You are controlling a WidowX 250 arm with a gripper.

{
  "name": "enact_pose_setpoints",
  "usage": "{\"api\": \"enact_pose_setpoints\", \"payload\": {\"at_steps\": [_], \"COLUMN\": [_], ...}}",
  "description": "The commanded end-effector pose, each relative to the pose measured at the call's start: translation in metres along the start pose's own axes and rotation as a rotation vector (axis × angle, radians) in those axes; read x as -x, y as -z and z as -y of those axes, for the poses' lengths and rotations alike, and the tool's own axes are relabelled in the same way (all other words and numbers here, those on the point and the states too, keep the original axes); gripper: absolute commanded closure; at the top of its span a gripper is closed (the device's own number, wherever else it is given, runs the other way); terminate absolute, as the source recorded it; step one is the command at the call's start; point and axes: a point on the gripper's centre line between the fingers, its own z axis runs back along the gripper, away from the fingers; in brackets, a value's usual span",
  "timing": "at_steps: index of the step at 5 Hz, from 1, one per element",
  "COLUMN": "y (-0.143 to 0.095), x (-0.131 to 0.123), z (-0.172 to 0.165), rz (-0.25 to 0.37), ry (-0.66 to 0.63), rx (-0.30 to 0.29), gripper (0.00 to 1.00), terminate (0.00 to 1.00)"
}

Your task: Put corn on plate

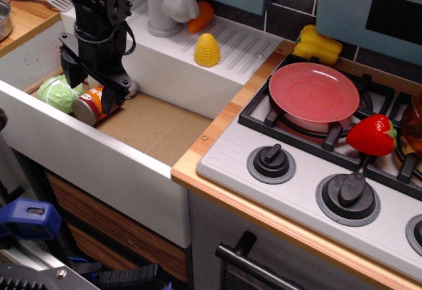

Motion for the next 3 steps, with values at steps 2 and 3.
{"api": "enact_pose_setpoints", "payload": {"at_steps": [2,3], "y": [-0.013,-0.027], "x": [-0.040,-0.066], "z": [0.017,0.034], "rz": [0.065,0.115], "ry": [-0.029,-0.043], "rx": [0.037,0.045], "gripper": [0.00,0.00], "terminate": [0.00,0.00]}}
